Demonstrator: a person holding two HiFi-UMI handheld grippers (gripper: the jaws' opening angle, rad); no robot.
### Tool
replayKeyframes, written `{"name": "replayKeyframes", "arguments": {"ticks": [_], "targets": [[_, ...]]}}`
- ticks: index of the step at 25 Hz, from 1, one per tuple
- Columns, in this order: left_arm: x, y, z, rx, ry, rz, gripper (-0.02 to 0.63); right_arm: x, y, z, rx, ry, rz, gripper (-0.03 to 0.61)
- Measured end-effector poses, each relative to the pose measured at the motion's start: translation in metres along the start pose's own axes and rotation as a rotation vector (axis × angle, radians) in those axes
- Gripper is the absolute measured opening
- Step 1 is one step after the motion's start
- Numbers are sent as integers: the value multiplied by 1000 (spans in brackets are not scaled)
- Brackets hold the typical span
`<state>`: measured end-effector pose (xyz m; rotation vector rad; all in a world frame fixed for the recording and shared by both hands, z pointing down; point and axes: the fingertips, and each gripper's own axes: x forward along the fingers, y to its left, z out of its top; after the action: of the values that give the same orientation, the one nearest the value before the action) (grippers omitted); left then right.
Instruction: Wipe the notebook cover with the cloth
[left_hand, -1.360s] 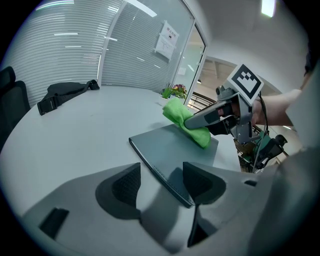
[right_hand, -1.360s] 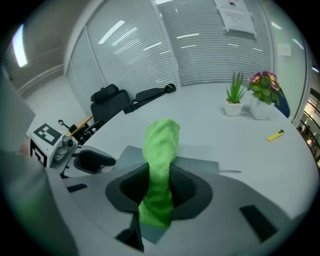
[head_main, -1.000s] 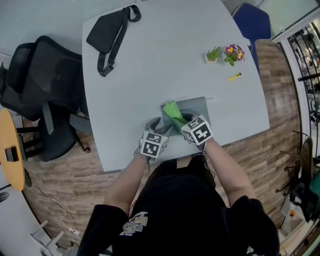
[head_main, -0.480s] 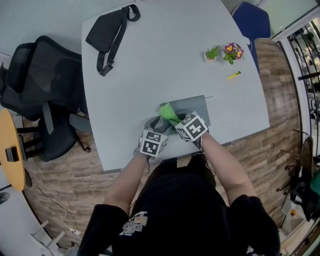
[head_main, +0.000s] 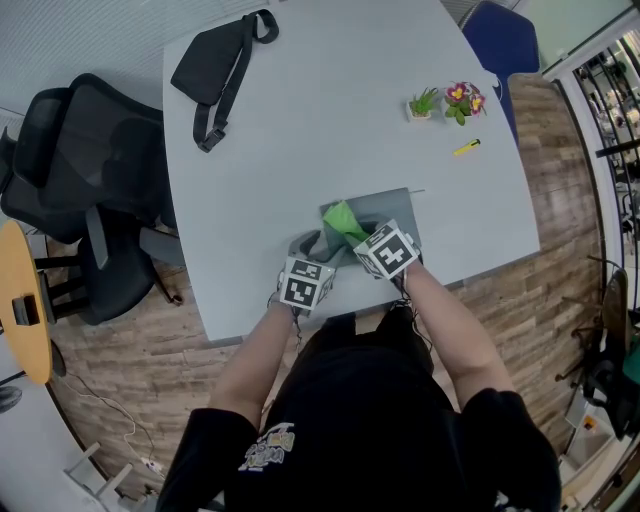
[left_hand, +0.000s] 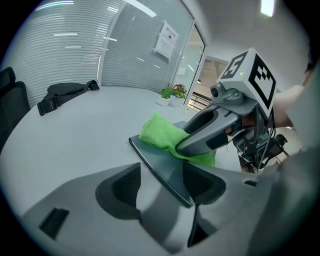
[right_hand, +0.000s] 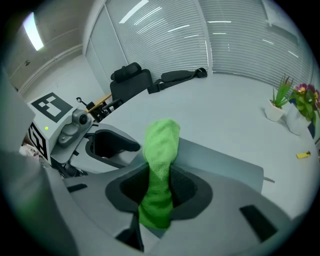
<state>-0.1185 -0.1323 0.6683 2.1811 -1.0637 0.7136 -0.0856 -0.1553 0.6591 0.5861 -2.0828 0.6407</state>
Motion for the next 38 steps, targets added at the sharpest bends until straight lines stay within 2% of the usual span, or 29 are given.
{"name": "replayKeyframes", "arguments": {"ticks": [11, 20, 27, 32, 38], "targets": [[0, 1, 0, 1, -1, -1, 258, -32, -60, -26, 131, -30, -115, 112], [0, 0, -1, -1, 0, -1, 258, -60, -107, -52, 278, -78, -212, 112], [0, 1, -1, -2, 0, -3, 258, -75, -131, -70, 409, -119, -250, 113], [0, 1, -1, -3, 1, -2, 258, -78, -133, -71, 388, -114, -285, 112], [0, 0, 0, -2, -1, -2, 258, -84, -124, -62, 251, -125, -382, 112]]}}
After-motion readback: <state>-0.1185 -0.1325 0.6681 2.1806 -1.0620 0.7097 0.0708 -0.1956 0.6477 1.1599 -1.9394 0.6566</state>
